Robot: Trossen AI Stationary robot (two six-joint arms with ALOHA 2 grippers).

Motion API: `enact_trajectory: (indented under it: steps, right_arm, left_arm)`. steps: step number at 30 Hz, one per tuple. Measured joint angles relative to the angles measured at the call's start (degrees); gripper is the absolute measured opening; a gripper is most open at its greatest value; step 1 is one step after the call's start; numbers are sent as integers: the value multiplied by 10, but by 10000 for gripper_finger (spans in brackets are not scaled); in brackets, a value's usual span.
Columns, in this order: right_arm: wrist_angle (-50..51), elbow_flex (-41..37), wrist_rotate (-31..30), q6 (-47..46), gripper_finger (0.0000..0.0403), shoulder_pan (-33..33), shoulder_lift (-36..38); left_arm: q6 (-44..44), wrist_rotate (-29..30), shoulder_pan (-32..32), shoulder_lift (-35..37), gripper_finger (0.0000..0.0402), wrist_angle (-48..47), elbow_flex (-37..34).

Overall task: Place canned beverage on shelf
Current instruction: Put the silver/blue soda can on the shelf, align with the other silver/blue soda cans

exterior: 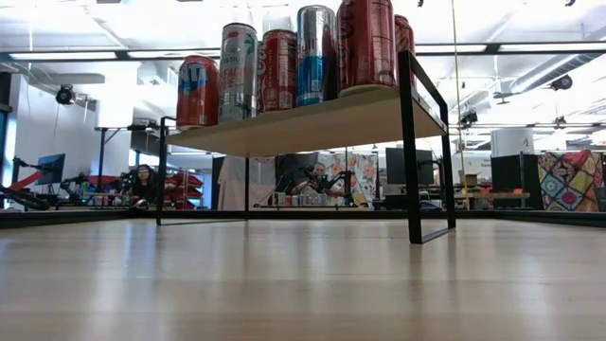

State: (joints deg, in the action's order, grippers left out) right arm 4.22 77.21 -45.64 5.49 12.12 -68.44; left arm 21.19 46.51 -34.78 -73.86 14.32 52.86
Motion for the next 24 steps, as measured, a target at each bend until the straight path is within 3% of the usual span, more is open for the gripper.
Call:
enact_trajectory:
  steps: [10, 24]
  right_arm:
    - [67, -16, -9, -64, 225, -107, 8]
    - [53, -127, -9, -135, 225, -146, 86]
  left_arm:
    - [56, -2, 52, 21, 297, -17, 0]
    - [53, -121, 153, 108, 297, -102, 0]
